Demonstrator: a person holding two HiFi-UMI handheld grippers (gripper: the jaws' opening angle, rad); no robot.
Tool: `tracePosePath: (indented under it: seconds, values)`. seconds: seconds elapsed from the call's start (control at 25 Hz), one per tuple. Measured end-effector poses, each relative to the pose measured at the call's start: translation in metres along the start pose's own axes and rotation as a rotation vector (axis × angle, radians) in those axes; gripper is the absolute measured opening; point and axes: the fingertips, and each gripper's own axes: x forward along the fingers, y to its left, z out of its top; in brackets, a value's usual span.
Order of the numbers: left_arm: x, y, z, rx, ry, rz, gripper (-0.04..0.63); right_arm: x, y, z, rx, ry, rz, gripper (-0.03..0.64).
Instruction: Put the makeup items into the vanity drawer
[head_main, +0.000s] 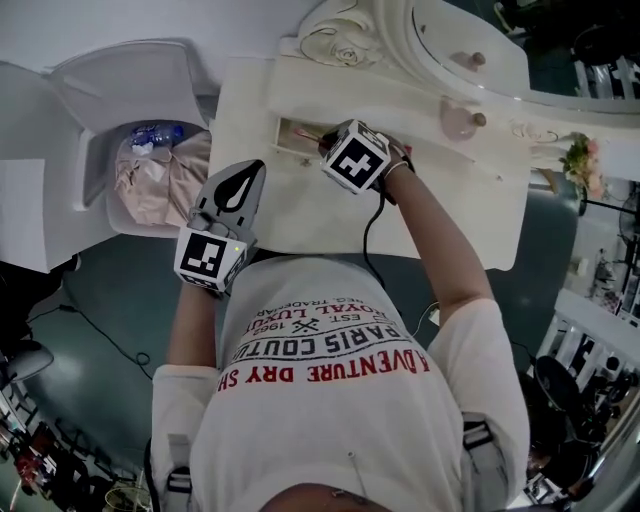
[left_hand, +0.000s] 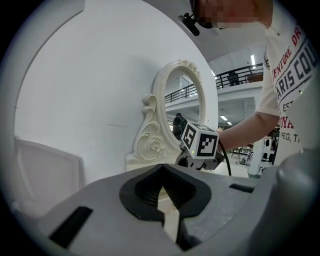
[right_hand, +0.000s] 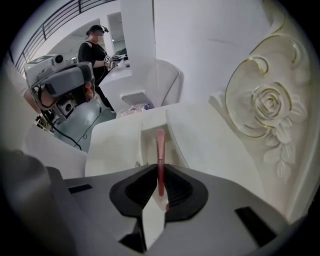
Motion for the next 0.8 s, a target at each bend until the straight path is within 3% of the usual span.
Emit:
tracePosePath:
  seconds: [0.32,0.8]
  values:
    - [-0.01,0.01,-0.009,0.005,0.025,0.022,0.003,0.025,-0.007,0.007,0.017,0.051,0.004,0.041]
    - [-0.012,0.01,-0.012,0.011,0.04,0.012,0.003,0.028,-0.008,0.005,0.129,-0.025,-0.034,0.069]
